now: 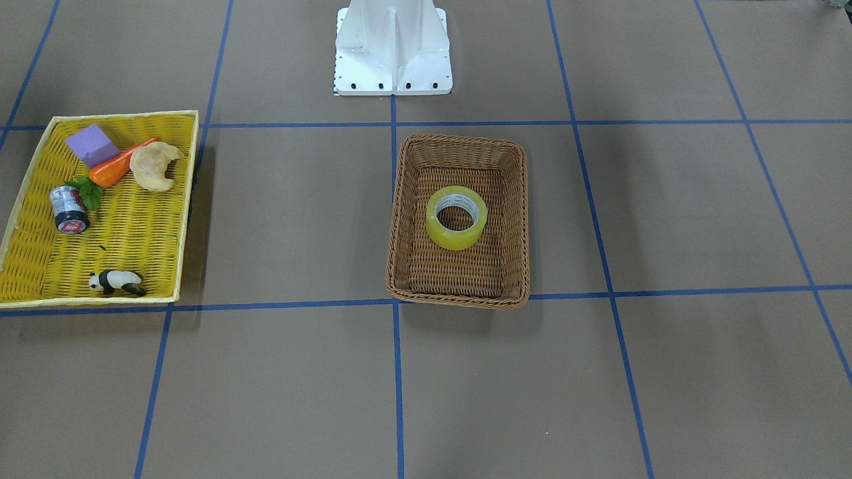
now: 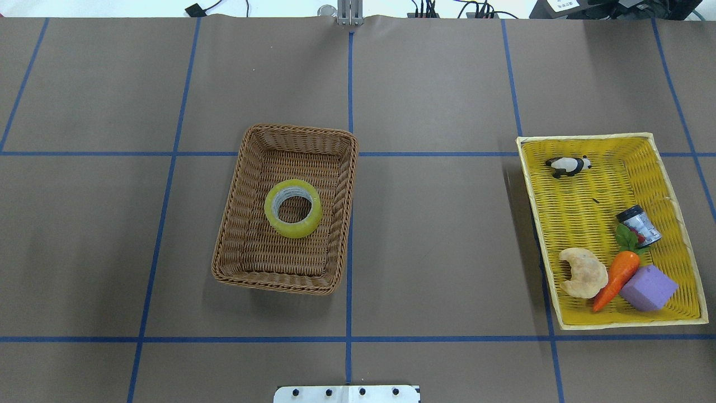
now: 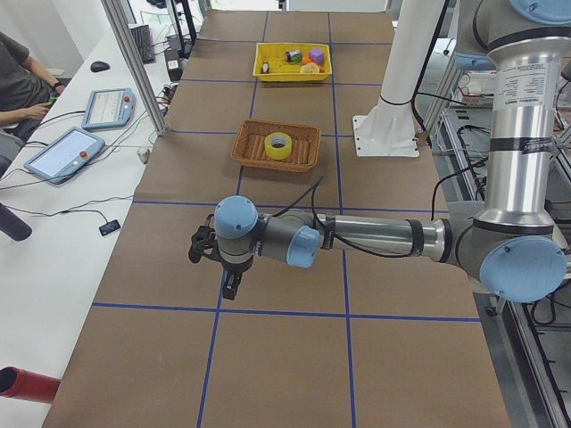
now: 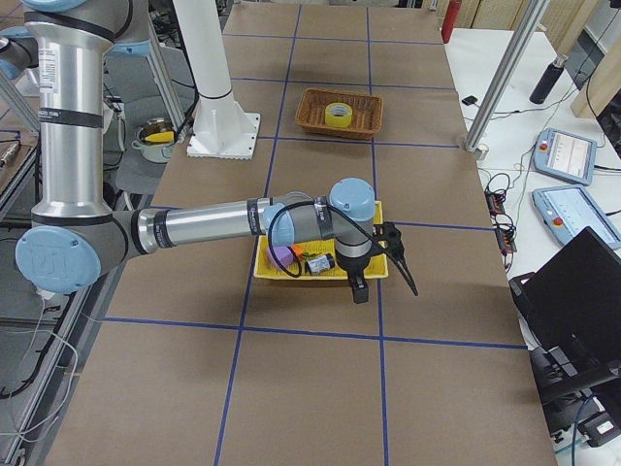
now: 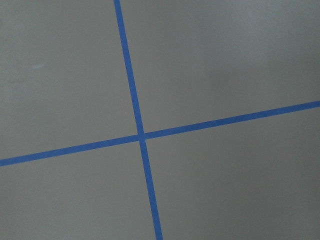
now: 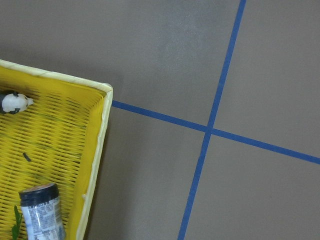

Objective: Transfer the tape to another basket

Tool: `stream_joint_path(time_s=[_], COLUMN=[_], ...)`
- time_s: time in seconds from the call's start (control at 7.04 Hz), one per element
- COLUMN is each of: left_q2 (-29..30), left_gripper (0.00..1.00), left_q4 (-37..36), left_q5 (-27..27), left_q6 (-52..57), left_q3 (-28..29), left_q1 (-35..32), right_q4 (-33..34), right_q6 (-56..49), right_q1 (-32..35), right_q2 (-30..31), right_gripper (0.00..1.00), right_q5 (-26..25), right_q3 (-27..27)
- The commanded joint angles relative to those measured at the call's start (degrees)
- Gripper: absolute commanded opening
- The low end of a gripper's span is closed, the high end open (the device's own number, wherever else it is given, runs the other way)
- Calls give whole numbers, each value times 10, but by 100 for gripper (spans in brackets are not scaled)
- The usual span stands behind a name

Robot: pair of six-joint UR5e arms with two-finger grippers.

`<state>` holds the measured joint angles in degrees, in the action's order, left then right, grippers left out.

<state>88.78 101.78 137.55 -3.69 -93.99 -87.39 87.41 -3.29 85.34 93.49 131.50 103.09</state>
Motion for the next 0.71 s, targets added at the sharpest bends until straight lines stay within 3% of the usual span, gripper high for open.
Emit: stream_joint_path(time_s=[0.0,0.28,0.57], left_q2=[-8,-4,-3], left_gripper=[98,98,98], left_q4=[-7,-73,-79], left_q5=[-10,-11,-25], left_q6=[-13,-8,-4], left_q3=[-5,-1,-2], left_q1=[-1,0,3], right_q4=[0,0,1], right_q6=[1,1,1], right_q1=[-2,-3,-10], right_q2=[-2,-3,-3], right_gripper=[100,100,100], right_q5=[2,2,2], right_q3=[-5,-11,-13])
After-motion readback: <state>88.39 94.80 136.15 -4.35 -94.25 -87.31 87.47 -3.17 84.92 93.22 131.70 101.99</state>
